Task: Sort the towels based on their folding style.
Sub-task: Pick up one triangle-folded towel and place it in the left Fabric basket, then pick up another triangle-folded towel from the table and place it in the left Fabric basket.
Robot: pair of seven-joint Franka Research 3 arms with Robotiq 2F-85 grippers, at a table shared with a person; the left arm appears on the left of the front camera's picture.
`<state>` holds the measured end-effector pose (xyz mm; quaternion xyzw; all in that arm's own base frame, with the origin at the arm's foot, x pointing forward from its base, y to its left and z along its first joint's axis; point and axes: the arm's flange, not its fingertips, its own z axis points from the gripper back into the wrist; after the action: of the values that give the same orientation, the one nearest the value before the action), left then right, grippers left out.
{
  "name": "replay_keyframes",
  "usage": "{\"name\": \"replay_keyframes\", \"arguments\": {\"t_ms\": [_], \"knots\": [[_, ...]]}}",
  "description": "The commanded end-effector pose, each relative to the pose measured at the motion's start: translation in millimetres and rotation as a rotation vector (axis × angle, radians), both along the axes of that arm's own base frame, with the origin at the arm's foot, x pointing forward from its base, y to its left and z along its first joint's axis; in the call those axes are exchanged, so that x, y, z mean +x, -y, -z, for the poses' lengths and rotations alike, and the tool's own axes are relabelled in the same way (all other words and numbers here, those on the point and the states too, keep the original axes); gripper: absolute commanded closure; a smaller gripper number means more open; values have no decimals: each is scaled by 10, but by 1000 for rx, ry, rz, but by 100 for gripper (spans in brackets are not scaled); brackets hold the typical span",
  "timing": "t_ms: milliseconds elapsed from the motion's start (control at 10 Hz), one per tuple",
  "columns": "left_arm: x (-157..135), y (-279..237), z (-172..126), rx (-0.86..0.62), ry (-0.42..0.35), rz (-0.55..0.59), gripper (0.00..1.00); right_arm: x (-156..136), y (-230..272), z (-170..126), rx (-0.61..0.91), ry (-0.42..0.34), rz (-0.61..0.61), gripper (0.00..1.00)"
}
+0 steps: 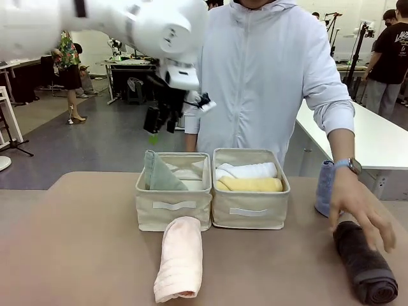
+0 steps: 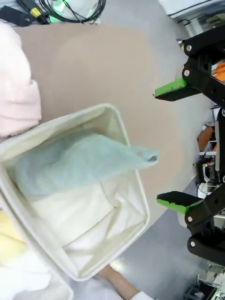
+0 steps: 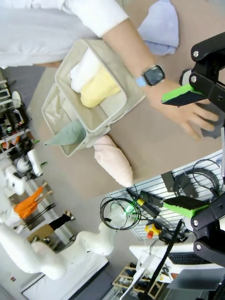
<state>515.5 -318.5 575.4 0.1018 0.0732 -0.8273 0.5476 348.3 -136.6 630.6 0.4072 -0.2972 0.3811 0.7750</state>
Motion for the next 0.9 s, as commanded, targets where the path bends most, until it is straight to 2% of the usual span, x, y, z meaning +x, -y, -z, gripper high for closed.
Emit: {"name": "replay_keyframes", "arguments": {"t_ms": [0, 200, 300, 400, 500, 600, 700, 800], "knots": [[-636, -746, 20, -137, 60, 27, 0, 16, -3, -25, 25, 19, -11, 0], [-1026, -1187, 64, -226, 132, -34, 0, 16, -3, -25, 25, 19, -11, 0], [-1086, -1394, 119, -264, 126, -83, 0, 16, -3, -25, 25, 19, -11, 0], [-1047, -1508, 224, -297, 91, -116, 0, 16, -3, -25, 25, 19, -11, 0], [-902, -1520, 281, -266, 47, -151, 0, 16, -3, -25, 25, 19, -11, 0], [-651, -1351, 383, -80, 40, -268, 0, 16, -3, -25, 25, 19, -11, 0], [-1032, -1602, 182, -254, 83, -159, 0, 16, -3, -25, 25, 19, -11, 0], [-1032, -1602, 182, -254, 83, -159, 0, 16, -3, -25, 25, 19, -11, 0]]}}
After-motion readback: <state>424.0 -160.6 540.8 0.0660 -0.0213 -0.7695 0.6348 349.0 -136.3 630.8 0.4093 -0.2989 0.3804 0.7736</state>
